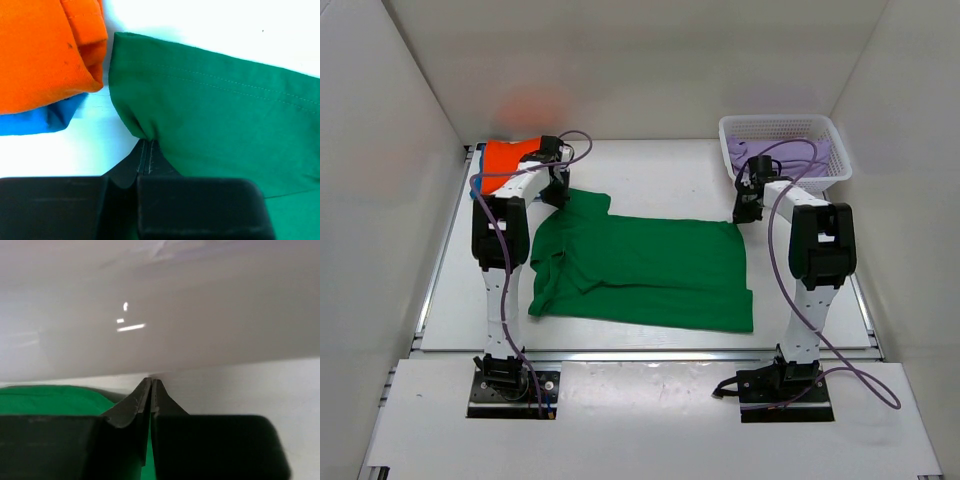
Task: Fold and stack the t-shirts
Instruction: Grap the side of the flattened tshirt furthest away from the robot with both arms
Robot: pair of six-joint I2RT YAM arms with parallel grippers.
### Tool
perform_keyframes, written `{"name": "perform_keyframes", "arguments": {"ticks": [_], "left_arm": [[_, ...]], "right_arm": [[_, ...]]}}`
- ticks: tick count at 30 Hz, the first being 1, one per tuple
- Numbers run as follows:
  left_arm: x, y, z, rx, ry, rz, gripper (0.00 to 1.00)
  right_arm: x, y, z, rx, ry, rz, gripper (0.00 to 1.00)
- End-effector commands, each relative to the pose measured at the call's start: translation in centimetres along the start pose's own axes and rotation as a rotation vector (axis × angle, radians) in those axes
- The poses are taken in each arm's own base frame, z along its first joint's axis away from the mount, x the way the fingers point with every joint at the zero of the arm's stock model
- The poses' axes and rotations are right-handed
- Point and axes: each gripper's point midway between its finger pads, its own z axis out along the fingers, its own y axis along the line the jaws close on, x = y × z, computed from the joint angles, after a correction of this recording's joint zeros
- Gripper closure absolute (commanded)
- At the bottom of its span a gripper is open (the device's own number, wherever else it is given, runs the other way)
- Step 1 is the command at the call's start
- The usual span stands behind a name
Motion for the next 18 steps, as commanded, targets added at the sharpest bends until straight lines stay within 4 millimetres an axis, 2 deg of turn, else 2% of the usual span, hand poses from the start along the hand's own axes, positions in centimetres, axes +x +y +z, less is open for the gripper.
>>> {"name": "perform_keyframes", "arguments": {"ticks": [1, 6, 11, 16, 18], "left_arm": [[0.8, -0.3, -0.8, 0.031, 0.035, 0.020, 1.00], [-2.0, -0.4, -2.8, 0.053, -0.045, 0.025, 1.00], [-3.7, -0.4, -6.5, 0.093, -0.112, -0.003, 1.00], [-2.4, 0.1, -8.9, 0.099, -0.128, 0.009, 1.00], [-1.2, -0.2, -9.8, 0.108, -0.130, 0.009, 1.00]], "right_arm": [[-1.1, 0.6, -0.6, -0.003, -0.032, -0.011, 1.00], [-2.6, 0.7, -2.0, -0.017, -0.079, -0.023, 1.00], [-3.6, 1.4, -3.7, -0.081, -0.136, -0.031, 1.00], [-3.5, 1.6, -6.8, -0.118, -0.183, -0.038, 0.99], [-3.1, 1.6, -7.6, -0.129, -0.189, -0.036, 1.00]]}}
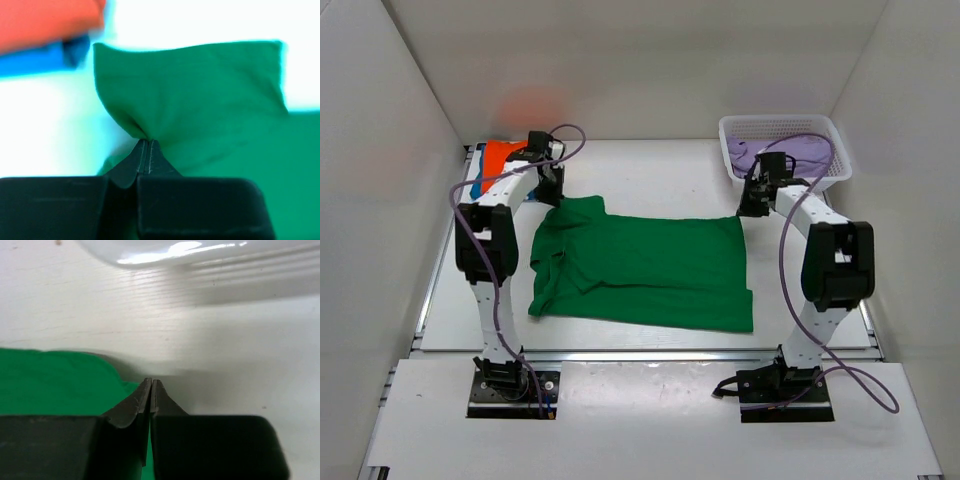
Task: Fold and stack the t-shirts
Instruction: Grap the side of the flattened tshirt furthest away from the robot with both arms, then fold the other side of the tshirt into a rectangle
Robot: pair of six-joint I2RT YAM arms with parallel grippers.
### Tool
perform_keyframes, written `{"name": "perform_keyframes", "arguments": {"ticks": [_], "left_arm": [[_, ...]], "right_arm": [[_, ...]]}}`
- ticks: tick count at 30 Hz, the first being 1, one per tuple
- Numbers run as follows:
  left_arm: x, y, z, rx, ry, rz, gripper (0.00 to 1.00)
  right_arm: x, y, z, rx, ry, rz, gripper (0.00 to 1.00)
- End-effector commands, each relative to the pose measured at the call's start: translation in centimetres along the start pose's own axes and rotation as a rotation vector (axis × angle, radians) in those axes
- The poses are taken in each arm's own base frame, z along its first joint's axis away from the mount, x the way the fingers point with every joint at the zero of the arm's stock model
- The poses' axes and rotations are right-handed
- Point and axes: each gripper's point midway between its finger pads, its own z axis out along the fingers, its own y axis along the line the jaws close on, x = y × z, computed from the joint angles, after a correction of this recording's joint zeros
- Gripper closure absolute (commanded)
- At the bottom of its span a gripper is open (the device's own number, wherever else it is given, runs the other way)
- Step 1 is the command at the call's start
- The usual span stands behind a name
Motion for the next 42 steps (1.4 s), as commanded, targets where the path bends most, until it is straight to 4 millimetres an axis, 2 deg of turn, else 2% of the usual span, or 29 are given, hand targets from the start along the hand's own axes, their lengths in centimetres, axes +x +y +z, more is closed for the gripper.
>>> {"name": "perform_keyframes", "arguments": {"ticks": [1, 6, 7, 10, 12, 13, 14, 15, 16, 20, 21, 23, 28, 29, 31, 37, 42], "left_arm": [[-1.4, -0.4, -5.0, 0.035, -0.115, 0.006, 1.00], [1.5, -0.6, -6.2, 0.040, -0.124, 0.015, 1.00], [1.9, -0.6, -6.3, 0.043, -0.122, 0.023, 1.00], [3.8, -0.7, -6.9, 0.052, -0.090, 0.018, 1.00], [4.4, -0.9, -7.2, 0.053, -0.097, 0.020, 1.00], [5.3, -0.8, -7.5, 0.045, -0.090, 0.019, 1.00], [6.2, -0.5, -7.5, 0.036, -0.084, 0.019, 1.00], [6.2, -0.3, -7.7, 0.031, -0.095, 0.017, 1.00], [6.9, -0.2, -7.8, 0.029, -0.092, 0.015, 1.00], [9.5, 0.6, -8.1, 0.011, -0.072, 0.004, 1.00], [9.3, 1.0, -8.4, -0.002, -0.083, -0.001, 1.00], [10.4, 1.2, -8.5, -0.006, -0.069, -0.006, 1.00], [11.3, 1.7, -9.3, -0.016, -0.086, -0.004, 1.00], [11.6, 1.9, -9.7, -0.022, -0.086, -0.005, 1.00], [11.7, 2.0, -10.4, -0.027, -0.108, -0.004, 1.00], [12.7, 2.1, -11.7, -0.030, -0.139, -0.009, 1.00], [13.3, 1.3, -12.1, -0.019, -0.155, -0.006, 1.00]], "right_arm": [[-1.8, 0.7, -3.1, -0.051, -0.097, -0.019, 1.00], [-0.3, 1.4, -4.3, -0.101, -0.104, -0.018, 1.00], [-0.6, 1.0, -4.6, -0.092, -0.111, -0.006, 1.00], [0.6, 1.4, -5.1, -0.085, -0.079, -0.022, 1.00], [1.3, 1.0, -5.5, -0.078, -0.086, -0.025, 1.00], [2.0, 1.3, -5.8, -0.104, -0.082, -0.023, 1.00], [2.8, 0.7, -6.2, -0.103, -0.083, -0.007, 1.00], [4.1, 0.4, -6.3, -0.113, -0.067, 0.003, 1.00], [4.0, 0.2, -6.4, -0.120, -0.077, 0.015, 1.00], [7.2, -0.2, -6.8, -0.125, -0.053, 0.018, 1.00], [8.1, -0.6, -6.8, -0.121, -0.042, 0.022, 1.00], [8.4, -0.6, -7.2, -0.125, -0.050, 0.027, 1.00], [9.5, -0.7, -8.2, -0.128, -0.057, 0.027, 1.00], [9.7, -1.6, -8.2, -0.112, -0.056, 0.047, 1.00], [10.1, -1.7, -8.5, -0.110, -0.058, 0.053, 1.00], [11.2, -2.0, -8.4, -0.100, -0.037, 0.052, 1.00], [12.4, -2.1, -8.4, -0.097, -0.019, 0.056, 1.00]]}}
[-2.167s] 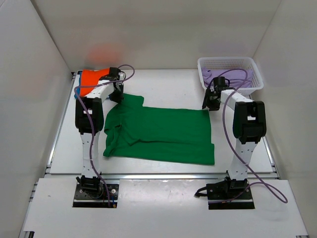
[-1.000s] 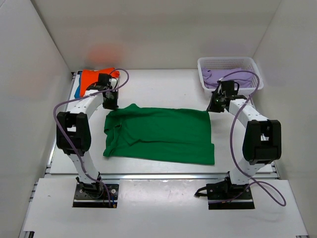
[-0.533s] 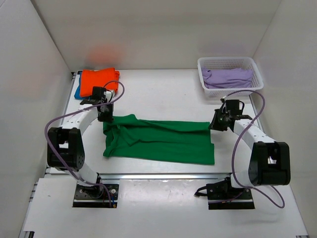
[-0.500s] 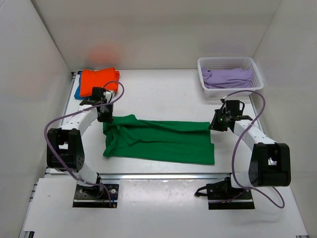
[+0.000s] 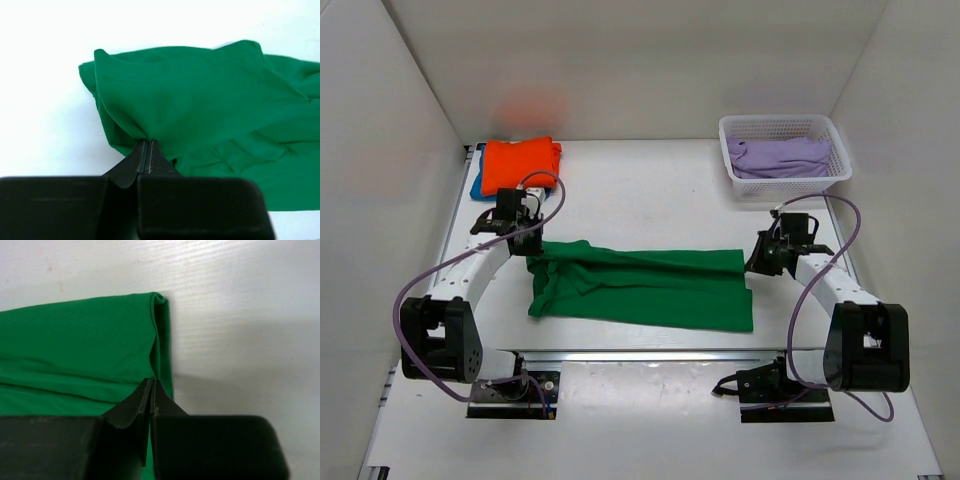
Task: Fold and stack the t-shirts
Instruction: Fold the other side of the tshirt into a rectangle
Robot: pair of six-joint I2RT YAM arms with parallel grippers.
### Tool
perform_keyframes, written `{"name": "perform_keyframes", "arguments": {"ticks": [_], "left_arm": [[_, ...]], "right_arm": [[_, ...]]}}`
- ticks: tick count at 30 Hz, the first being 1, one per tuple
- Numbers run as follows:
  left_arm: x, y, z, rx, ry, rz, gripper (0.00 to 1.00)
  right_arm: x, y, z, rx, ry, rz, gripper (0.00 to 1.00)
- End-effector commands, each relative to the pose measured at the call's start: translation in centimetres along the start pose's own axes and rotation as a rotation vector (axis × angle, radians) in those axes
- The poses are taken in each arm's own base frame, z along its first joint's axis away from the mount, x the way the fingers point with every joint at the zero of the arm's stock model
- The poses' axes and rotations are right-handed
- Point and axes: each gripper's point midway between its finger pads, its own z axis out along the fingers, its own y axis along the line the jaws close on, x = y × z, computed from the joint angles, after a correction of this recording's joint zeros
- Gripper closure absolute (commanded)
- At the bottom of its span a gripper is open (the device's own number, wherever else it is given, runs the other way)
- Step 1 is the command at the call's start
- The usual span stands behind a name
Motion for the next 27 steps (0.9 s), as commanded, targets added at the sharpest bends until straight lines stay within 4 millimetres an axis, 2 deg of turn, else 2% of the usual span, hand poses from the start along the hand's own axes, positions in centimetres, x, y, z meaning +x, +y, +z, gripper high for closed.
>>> {"name": "perform_keyframes", "arguments": {"ticks": [1, 5, 6, 8, 10, 13, 15, 18, 19, 22, 24, 25, 27], "left_arm": [[0.2, -0.1, -0.6, -0.010, -0.029, 0.003, 1.00], [1.2, -0.1, -0.2, -0.013, 0.009, -0.023, 0.98], [1.5, -0.3, -0.2, -0.007, 0.016, -0.030, 0.85], [2.1, -0.6, -0.5, 0.001, 0.033, -0.057, 0.66], [1.9, -0.8, -1.3, 0.010, 0.008, -0.097, 0.66], [0.5, -0.6, -3.1, 0.002, -0.074, -0.154, 0.62], [-0.4, -0.7, -4.6, 0.004, -0.145, -0.155, 0.61], [-1.1, -1.4, -5.0, 0.031, -0.188, -0.167, 0.59], [-1.4, -1.5, -5.2, 0.039, -0.200, -0.180, 0.61], [-0.5, -4.3, -4.2, 0.113, -0.166, -0.182, 0.66], [1.6, -6.4, -2.7, 0.145, -0.111, -0.178, 0.68], [1.5, -7.3, -2.3, 0.167, -0.123, -0.199, 0.70], [3.9, -7.8, -0.5, 0.178, -0.066, -0.255, 0.73]], "right_arm": [[-0.2, 0.2, -0.6, -0.005, -0.032, -0.008, 0.99], [1.7, 0.0, -1.1, 0.018, 0.023, 0.017, 1.00], [2.4, -0.5, -1.3, 0.042, 0.045, 0.015, 1.00], [2.3, -0.9, -1.6, 0.064, 0.031, 0.007, 1.00], [1.8, -1.4, -1.9, 0.079, 0.005, 0.021, 0.93], [0.3, -1.8, -2.6, 0.077, -0.035, 0.046, 0.78], [-0.6, -1.6, -2.9, 0.084, -0.047, 0.021, 0.73], [-1.5, -0.5, -2.3, 0.055, -0.056, -0.010, 0.72], [-2.1, 0.1, -2.2, 0.028, -0.074, -0.029, 0.72], [-2.9, 2.2, -1.2, -0.070, -0.068, -0.071, 0.82], [-3.4, 3.6, -0.2, -0.119, -0.059, -0.117, 0.96], [-3.2, 4.1, 0.5, -0.129, -0.040, -0.132, 1.00], [-3.8, 5.5, 1.0, -0.180, -0.030, -0.155, 1.00]]}}
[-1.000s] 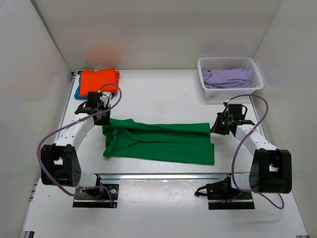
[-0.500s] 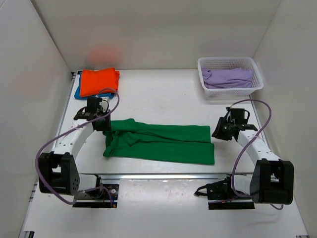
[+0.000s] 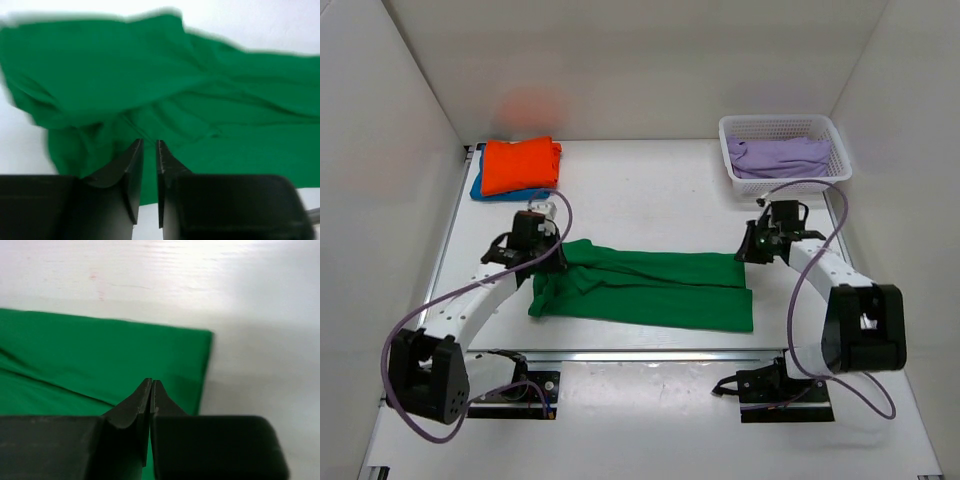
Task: Fold and stack the t-shirts
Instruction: Fold the other side of the tshirt into a rectangle, then rotate the tshirt 90 degrees
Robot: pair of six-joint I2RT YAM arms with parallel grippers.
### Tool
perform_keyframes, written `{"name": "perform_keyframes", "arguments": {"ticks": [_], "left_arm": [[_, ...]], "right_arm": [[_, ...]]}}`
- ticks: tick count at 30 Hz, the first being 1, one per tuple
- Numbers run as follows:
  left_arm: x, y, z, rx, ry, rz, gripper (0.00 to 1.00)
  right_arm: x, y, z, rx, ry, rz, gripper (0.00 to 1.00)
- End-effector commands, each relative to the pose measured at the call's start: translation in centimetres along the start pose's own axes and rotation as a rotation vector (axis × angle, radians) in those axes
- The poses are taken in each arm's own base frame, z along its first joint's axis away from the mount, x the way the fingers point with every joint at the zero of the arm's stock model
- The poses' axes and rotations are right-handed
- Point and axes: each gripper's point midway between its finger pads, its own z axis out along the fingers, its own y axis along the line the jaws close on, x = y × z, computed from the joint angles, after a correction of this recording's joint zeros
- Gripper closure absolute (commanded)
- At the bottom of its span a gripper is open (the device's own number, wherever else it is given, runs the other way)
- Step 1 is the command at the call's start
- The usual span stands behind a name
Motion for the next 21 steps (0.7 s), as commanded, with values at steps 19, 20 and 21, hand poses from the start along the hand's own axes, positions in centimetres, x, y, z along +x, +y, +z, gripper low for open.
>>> {"name": "perform_keyframes", "arguments": {"ticks": [19, 20, 21], "left_arm": [[-2.2, -5.7, 16.8, -0.047, 0.255, -0.002, 0.79], [-3.5, -7.1, 18.1, -0.037, 0.268, 0.016, 0.79], [-3.9, -7.3, 18.6, -0.034, 0.289, 0.031, 0.79]], "right_arm": [[8.0, 0.9, 3.4, 0.137, 0.222, 0.187, 1.00], [8.8, 2.2, 3.1, 0.091, 0.205, 0.223, 1.00], [9.7, 3.2, 2.9, 0.066, 0.215, 0.229, 1.00]]}}
